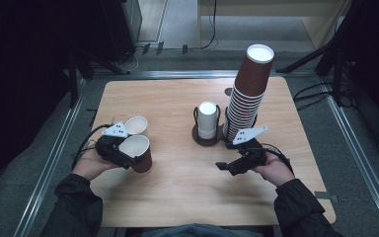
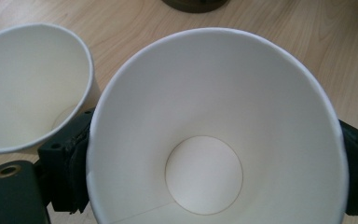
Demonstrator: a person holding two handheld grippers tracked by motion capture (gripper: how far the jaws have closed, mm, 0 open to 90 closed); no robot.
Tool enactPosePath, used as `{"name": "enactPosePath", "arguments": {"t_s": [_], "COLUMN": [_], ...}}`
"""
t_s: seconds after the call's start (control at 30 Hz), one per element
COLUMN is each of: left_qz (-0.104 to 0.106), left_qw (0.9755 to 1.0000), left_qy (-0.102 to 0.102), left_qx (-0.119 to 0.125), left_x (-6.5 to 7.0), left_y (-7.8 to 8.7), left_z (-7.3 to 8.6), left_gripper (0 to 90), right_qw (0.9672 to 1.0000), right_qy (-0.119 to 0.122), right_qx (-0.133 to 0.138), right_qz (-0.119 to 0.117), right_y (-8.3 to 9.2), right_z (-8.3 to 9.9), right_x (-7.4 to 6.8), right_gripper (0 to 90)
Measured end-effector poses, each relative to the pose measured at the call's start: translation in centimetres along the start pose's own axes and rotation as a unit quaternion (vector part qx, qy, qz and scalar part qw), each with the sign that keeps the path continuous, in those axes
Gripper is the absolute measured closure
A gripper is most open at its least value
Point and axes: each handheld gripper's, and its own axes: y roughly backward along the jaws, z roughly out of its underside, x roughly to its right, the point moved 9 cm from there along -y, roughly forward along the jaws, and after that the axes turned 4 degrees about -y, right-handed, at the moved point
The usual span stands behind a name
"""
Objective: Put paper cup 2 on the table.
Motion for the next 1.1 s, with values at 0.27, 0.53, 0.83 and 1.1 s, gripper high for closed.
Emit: {"name": "enactPosePath", "arguments": {"t_s": [0.27, 0.53, 0.83, 1.1], "left_qz": [-0.004, -0.001, 0.003, 0.013], "left_qw": [0.9999, 0.9999, 1.0000, 0.9999], "left_qy": [-0.004, -0.005, 0.006, 0.009], "left_qx": [-0.009, -0.010, -0.003, 0.005], "left_x": [0.03, 0.14, 0.08, 0.35], "left_y": [-0.35, -0.47, -0.20, 0.28], "left_z": [0.39, 0.45, 0.33, 0.10], "left_gripper": [6.5, 5.4, 2.9, 1.2], "right_qw": [1.0000, 1.0000, 1.0000, 1.0000], "right_qy": [-0.001, -0.002, -0.002, -0.001], "right_qx": [0.000, -0.001, -0.001, -0.002], "right_qz": [0.001, 0.000, 0.001, 0.003], "right_y": [0.03, 0.04, 0.07, 0.10], "right_z": [0.06, 0.09, 0.06, 0.09], "right_x": [0.02, 0.04, 0.05, 0.04], "right_gripper": [17.9, 17.9, 17.9, 17.9]}}
